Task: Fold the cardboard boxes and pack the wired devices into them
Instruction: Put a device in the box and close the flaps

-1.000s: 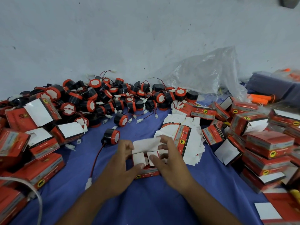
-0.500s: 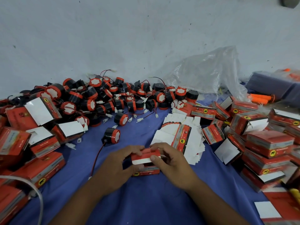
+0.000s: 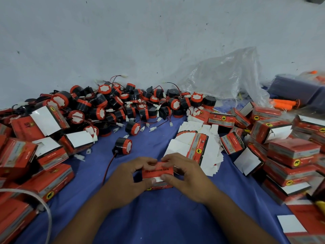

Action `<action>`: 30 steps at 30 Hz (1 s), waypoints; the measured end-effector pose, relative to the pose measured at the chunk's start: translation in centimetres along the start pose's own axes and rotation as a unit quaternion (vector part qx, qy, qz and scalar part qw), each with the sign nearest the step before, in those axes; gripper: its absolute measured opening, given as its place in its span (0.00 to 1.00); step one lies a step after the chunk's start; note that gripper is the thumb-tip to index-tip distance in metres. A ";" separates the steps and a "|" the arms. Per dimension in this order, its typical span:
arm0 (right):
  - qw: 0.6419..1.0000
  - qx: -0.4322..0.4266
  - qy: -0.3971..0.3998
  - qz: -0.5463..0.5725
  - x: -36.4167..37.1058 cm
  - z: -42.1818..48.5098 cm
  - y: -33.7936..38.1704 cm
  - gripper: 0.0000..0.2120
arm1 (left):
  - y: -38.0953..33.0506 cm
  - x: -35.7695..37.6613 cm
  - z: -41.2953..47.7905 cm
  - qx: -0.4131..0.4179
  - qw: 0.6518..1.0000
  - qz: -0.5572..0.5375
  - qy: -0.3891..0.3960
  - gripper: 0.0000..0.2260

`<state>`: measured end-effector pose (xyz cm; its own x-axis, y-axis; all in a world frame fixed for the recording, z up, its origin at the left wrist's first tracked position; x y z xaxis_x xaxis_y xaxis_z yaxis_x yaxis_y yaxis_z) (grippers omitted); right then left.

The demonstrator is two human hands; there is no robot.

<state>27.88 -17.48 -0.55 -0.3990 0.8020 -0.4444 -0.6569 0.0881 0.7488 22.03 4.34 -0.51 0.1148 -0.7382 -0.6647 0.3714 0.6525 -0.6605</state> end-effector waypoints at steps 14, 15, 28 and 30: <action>0.999 -0.038 -0.018 -0.009 0.4 0.0 -0.3 0.12 | -1.1 -0.6 0.2 0.017 0.999 0.034 -0.025 0.13; 0.999 -0.041 -0.018 -0.014 0.4 0.0 -0.4 0.11 | -1.0 -0.6 0.2 0.024 0.998 0.044 -0.022 0.14; 0.996 -0.062 -0.037 -0.045 0.7 -0.2 -0.4 0.13 | -1.4 -1.7 0.6 0.018 0.973 0.191 0.129 0.22; 0.996 -0.067 -0.034 -0.050 0.7 -0.1 -0.3 0.12 | -1.9 -1.6 0.7 0.032 0.961 0.233 0.143 0.25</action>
<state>27.74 -17.06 -1.16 -0.2858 0.8319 -0.4756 -0.7730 0.0932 0.6275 21.81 4.21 2.04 0.0286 -0.2846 -0.9582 0.3979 0.8826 -0.2503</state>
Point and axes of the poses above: each hand's wrist, its own z-axis towards the middle knuckle, its own x-axis out of the palm, y = z × x, the point moved 1 cm from there along z, towards the middle knuckle, and after that the axes turned 11 degrees about z, right-handed, at the moved point
